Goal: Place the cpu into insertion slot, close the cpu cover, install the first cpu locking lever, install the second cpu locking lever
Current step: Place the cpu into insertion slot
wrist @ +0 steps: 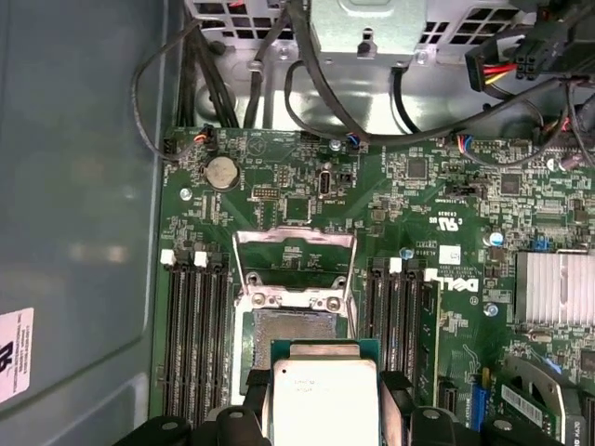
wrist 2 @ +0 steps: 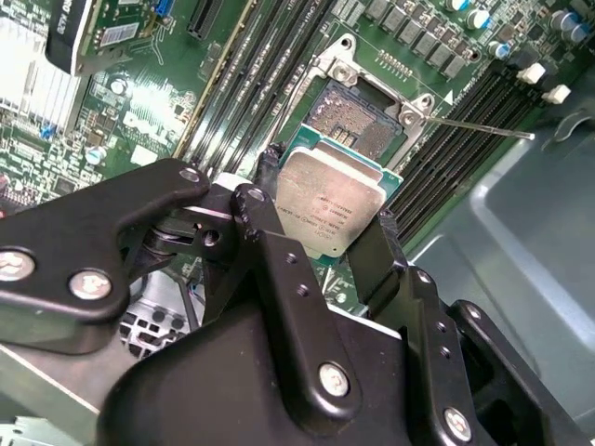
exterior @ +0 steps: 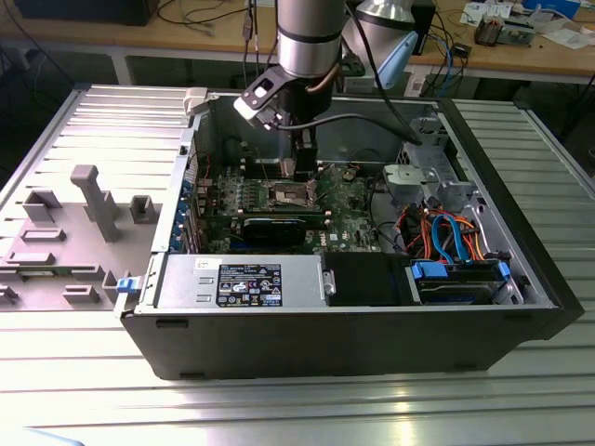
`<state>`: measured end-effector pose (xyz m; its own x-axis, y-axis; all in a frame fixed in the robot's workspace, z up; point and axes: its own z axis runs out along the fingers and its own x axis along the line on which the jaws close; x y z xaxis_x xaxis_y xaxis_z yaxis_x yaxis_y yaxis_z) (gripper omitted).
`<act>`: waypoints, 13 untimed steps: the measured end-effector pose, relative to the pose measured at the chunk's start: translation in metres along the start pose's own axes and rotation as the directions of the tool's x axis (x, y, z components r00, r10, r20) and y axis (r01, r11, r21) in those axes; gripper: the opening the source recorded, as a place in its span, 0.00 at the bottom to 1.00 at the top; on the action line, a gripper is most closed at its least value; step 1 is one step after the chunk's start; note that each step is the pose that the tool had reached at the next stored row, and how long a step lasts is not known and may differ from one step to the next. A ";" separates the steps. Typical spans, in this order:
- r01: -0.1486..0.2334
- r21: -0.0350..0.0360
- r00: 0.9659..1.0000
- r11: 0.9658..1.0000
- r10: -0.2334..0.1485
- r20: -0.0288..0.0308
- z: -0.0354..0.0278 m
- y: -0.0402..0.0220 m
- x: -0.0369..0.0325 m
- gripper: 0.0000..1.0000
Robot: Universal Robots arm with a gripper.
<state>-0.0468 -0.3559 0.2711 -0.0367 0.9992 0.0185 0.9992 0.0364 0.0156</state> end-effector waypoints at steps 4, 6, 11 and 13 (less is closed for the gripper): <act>-0.030 -0.001 1.000 1.000 0.030 0.000 0.0007 0.0000 0.0000 0.55; -0.051 -0.001 0.999 0.999 0.051 0.001 0.0011 0.0000 0.0000 0.55; -0.104 -0.002 0.995 0.995 0.104 0.002 0.0029 -0.0001 -0.0001 0.55; -0.111 -0.002 0.994 0.994 0.111 0.002 0.0041 -0.0001 -0.0001 0.55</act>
<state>-0.0468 -0.3559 0.2670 0.0744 0.9971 0.0186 0.9971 -0.0747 0.0157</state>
